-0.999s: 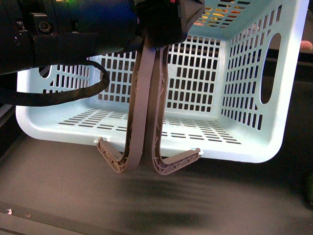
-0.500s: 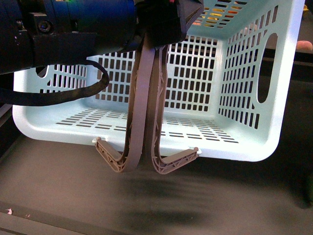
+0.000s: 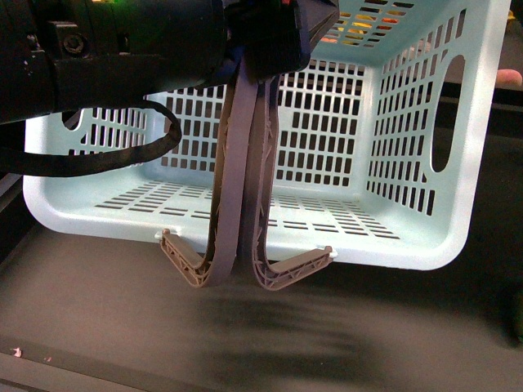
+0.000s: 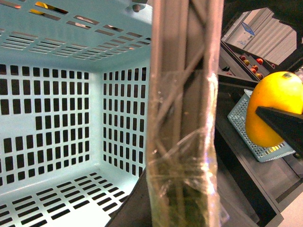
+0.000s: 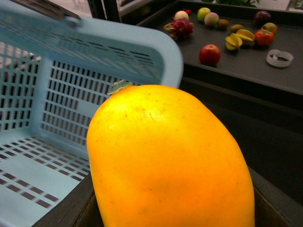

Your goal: Pick mango with right arm and hold basket with left

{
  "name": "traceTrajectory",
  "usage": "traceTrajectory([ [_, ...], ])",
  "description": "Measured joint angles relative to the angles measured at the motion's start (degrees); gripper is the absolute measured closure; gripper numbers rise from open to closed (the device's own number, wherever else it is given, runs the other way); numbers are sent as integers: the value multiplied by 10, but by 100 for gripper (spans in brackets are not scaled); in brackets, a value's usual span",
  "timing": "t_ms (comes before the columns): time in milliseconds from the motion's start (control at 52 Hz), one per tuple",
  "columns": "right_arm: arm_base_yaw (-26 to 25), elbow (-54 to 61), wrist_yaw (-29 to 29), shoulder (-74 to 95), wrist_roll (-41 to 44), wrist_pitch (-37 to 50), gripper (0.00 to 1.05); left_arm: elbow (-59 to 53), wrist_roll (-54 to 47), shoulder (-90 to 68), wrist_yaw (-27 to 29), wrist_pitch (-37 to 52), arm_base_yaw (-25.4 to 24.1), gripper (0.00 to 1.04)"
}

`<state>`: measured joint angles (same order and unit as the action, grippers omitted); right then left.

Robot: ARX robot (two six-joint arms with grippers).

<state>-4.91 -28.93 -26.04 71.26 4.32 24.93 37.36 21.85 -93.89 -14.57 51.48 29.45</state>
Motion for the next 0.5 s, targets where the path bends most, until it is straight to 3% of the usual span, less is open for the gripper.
traceTrajectory([
  [365, 177, -44, 141, 68, -94, 42, 42, 0, 0, 0, 0, 0, 0, 96],
  [500, 219, -61, 182, 108, -111, 62, 42, 0, 0, 0, 0, 0, 0, 96],
])
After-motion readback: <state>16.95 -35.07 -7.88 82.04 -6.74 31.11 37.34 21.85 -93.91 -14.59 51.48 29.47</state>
